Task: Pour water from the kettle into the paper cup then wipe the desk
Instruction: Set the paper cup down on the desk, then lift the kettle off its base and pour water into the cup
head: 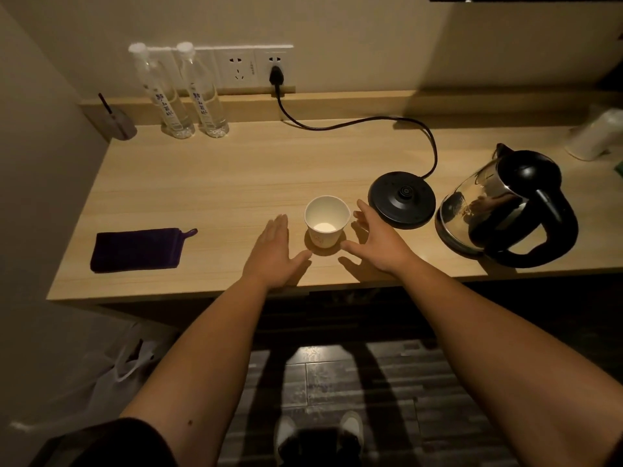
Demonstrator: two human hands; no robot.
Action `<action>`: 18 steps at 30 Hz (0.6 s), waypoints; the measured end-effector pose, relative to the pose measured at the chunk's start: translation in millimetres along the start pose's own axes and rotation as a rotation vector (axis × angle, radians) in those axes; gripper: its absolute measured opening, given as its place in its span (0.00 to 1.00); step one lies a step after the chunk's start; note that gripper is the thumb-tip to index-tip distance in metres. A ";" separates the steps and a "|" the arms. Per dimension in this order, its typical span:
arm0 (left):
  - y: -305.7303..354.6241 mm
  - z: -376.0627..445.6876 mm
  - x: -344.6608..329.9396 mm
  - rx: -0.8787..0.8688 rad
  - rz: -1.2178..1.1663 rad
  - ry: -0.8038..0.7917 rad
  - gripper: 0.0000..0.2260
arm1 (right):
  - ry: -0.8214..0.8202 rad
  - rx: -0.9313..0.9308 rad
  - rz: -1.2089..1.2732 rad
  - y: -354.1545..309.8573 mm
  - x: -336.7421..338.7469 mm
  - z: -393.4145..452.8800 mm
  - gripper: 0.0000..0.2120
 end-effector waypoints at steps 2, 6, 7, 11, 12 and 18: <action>-6.6 4.3 -7.8 -0.009 0.228 -0.048 0.40 | 0.024 0.010 -0.054 0.6 4.2 -6.2 0.41; -7.4 15.9 -23.8 -0.027 0.448 -0.098 0.39 | 0.085 0.144 -0.263 -13.0 19.9 -21.2 0.31; -9.1 17.1 -26.8 -0.023 0.473 -0.102 0.38 | 0.108 0.180 -0.298 -19.3 25.7 -25.2 0.29; -15.7 16.2 -33.1 -0.046 0.492 -0.054 0.39 | 0.286 0.292 -0.430 -46.3 63.9 -48.8 0.24; -16.1 16.5 -34.0 -0.055 0.497 -0.043 0.39 | 0.353 0.301 -0.460 -49.1 78.3 -57.0 0.23; -12.1 15.7 -31.1 -0.070 0.514 -0.028 0.40 | 0.767 0.102 -0.596 -15.5 163.8 -102.0 0.21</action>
Point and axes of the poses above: each hand's wrist, its own z-axis towards the middle knuckle, its own x-axis out of the back of the hand, y = z × x, the point moved 6 cm from there along z, towards the middle knuckle, and after that the axes turned 2 degrees about z, right-handed, at the moved point
